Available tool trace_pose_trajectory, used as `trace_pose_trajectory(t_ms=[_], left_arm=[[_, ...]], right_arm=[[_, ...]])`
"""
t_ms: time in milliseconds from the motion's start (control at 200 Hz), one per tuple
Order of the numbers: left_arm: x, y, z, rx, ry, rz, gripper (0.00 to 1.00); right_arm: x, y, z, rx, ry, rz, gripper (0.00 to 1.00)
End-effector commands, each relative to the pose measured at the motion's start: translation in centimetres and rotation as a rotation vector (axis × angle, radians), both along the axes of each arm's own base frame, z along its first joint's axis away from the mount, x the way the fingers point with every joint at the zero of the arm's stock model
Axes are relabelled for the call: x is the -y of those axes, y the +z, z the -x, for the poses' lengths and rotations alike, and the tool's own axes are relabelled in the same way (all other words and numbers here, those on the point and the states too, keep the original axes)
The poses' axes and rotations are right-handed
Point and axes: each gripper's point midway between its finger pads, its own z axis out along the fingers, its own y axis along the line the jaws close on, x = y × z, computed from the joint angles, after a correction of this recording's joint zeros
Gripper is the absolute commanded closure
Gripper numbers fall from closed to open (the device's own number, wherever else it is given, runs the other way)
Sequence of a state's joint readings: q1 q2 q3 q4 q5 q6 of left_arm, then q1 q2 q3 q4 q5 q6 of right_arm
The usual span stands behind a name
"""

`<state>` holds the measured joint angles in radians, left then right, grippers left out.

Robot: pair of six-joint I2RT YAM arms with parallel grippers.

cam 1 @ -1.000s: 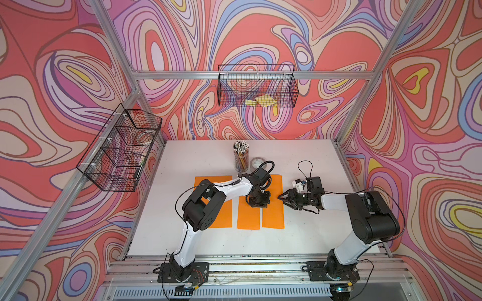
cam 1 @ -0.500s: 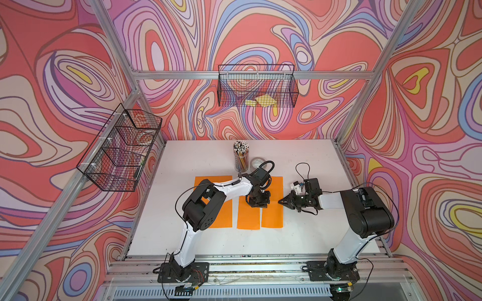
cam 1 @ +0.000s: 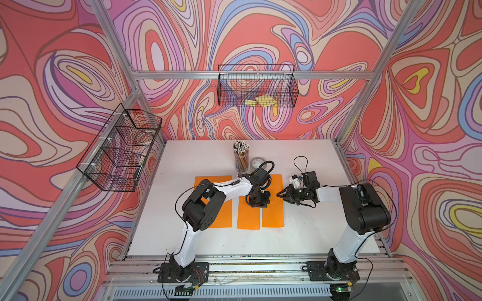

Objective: Fold the rectangular paper in half along the long edge
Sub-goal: Fold the paper at the center of the board.

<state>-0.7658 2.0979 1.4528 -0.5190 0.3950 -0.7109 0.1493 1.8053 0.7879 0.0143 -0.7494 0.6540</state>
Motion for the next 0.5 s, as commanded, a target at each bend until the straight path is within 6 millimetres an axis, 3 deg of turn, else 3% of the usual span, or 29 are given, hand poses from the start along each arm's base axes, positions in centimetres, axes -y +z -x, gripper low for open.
trace_pose_trajectory(t_ms=[0, 45, 255, 315, 370, 496], left_arm=[[-2.0, -1.9, 1.5, -0.051, 0.009, -0.090, 1.00], [-2.0, -1.9, 1.5, -0.050, 0.009, -0.090, 1.00], [-2.4, -1.8, 1.6, -0.048, 0.007, -0.098, 1.00], [-2.4, -1.8, 1.7, -0.050, 0.006, -0.097, 1.00], [-2.4, -1.9, 1.7, -0.050, 0.006, -0.098, 1.00], [-2.5, -1.9, 1.8, -0.051, 0.007, -0.100, 1.00]], right_arm=[[0.2, -1.0, -0.4, -0.019, 0.006, 0.029, 0.85], [0.2, -1.1, -0.6, -0.020, 0.007, 0.030, 1.00], [0.3, -1.0, -1.2, -0.003, 0.003, 0.047, 1.00], [0.3, -1.0, -1.5, -0.003, 0.004, 0.047, 0.82], [0.4, -1.0, -1.8, -0.003, 0.000, 0.053, 0.73], [0.3, -0.6, -3.1, 0.010, -0.007, 0.050, 0.70]])
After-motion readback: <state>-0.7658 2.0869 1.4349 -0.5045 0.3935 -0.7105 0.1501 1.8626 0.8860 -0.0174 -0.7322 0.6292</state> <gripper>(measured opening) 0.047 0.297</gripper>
